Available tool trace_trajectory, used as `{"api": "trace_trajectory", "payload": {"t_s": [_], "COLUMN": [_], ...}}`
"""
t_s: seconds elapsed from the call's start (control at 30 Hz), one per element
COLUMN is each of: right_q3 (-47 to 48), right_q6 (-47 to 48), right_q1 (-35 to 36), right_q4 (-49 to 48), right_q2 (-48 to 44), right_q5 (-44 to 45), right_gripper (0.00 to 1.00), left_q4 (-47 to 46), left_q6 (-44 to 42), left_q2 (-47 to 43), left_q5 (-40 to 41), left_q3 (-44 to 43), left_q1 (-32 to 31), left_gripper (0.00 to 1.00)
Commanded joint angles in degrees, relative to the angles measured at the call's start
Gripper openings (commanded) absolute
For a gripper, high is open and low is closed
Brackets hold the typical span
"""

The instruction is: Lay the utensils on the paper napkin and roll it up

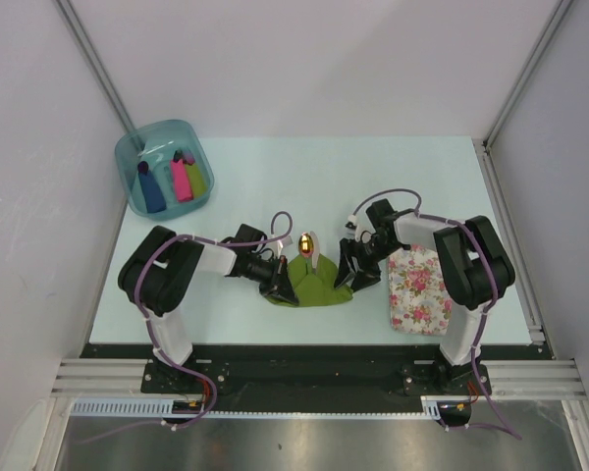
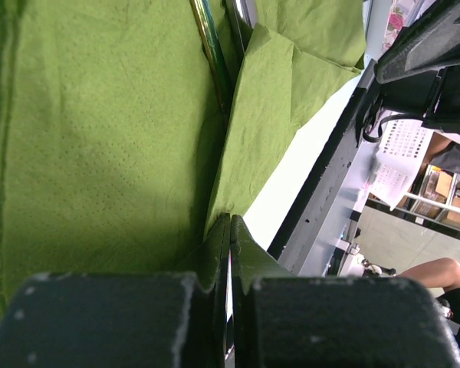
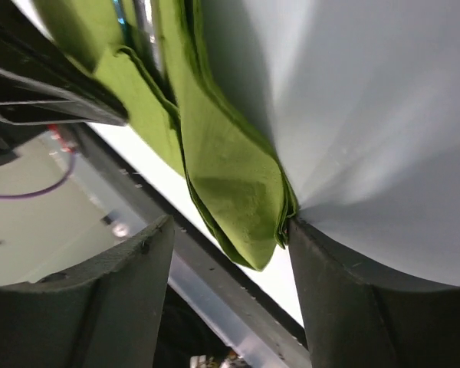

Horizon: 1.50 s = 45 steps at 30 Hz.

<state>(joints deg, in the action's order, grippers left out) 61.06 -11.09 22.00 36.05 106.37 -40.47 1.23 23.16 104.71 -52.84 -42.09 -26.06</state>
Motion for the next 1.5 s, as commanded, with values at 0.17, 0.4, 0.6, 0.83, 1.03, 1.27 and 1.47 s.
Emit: {"api": "trace_trajectory", "payload": {"t_s": [0.17,0.4,0.6,0.83,1.03,1.27,1.47], "right_q3": [-1.99,-3.22,-2.52,-2.26,-0.42,1.78,2.40], "right_q6": [-3.05,-8.50,-7.90,-8.50,-9.91,-12.98,-17.73], "right_q1": [-3.98,-5.12,-4.95,-3.63,-2.05,0.67,2.08], "right_q4": [-9.77,-12.76,-10.13,-10.74,-12.49,-15.74,-20.67], "right_q2": [1.04,3.31,5.60,5.69,7.45,9.47,9.74], "right_q5": [-13.21,-24.30,-26.24,-28.70,-27.65,-26.50,-27.56], "right_gripper": [0.59,0.51,0.39,0.33,0.30,0.31,0.42], "left_q4": [-3.08,-3.70,-3.78,-4.49,-4.49,-4.31,-4.40], "left_q6": [-0.31,-0.04,0.04,0.31,0.40,0.13,0.05], "left_q2": [1.82,2.08,2.26,2.43,2.43,2.26,2.35], "left_q5": [3.36,3.27,3.18,3.27,3.01,2.92,2.83], "left_q3": [0.07,0.16,0.07,0.25,-0.10,-0.10,-0.10], "left_q1": [0.31,0.31,0.31,0.31,0.31,0.31,0.31], "left_gripper": [0.00,0.00,0.00,0.00,0.00,0.00,0.00]}}
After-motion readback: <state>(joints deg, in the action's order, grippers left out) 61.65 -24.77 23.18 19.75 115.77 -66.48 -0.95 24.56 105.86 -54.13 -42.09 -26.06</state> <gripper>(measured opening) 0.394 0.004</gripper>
